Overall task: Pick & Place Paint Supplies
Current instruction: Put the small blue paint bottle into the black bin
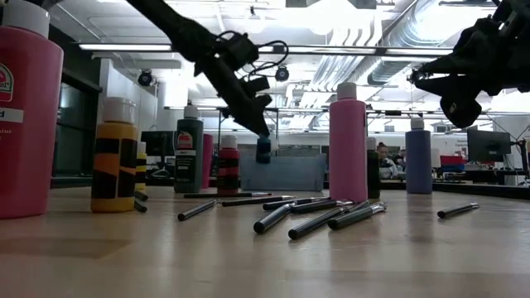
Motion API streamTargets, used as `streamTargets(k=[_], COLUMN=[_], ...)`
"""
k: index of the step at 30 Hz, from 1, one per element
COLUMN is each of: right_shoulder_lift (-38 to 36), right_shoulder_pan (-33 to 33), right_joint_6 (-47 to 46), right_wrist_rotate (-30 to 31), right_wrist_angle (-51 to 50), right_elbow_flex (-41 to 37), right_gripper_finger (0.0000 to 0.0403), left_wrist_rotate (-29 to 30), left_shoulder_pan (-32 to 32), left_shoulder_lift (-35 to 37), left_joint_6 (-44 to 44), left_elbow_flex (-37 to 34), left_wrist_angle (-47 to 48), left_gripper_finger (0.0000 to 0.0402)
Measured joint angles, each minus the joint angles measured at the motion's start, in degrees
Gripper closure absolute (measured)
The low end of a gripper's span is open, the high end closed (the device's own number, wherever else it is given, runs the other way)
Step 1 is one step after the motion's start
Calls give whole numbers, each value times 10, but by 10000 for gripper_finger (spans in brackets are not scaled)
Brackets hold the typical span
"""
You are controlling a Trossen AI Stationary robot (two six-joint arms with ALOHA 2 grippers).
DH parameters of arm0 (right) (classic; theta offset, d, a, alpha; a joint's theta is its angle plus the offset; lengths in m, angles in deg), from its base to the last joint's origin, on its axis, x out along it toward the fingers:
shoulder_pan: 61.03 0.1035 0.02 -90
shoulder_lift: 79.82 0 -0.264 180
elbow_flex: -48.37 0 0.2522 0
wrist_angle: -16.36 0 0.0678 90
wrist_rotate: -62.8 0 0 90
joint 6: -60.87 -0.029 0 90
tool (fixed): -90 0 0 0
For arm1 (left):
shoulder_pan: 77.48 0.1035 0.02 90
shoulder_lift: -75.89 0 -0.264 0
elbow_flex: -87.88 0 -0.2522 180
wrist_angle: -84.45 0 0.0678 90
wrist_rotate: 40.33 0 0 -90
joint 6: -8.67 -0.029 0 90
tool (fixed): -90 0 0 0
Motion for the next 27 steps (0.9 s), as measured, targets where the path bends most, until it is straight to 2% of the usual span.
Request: streamTargets(k=[9,15,27], right_shoulder_lift=[0,0,0], right_shoulder_pan=[0,0,0], right_joint_6=[0,0,0], right_wrist_rotate=[0,0,0], right_wrist_angle=[0,0,0], right_elbow_flex=[0,0,0], right_gripper_finger=[279,279,279], left_wrist_rotate=[-95,-147,-189], left_shoulder_pan=[37,58,86], left_shoulder_lift=[-18,-19,-26], left_joint_6=[-132,-188,-273], left_elbow_flex=[0,0,0], left_wrist_angle=[-19,16,47], left_gripper_finger=[288,289,290])
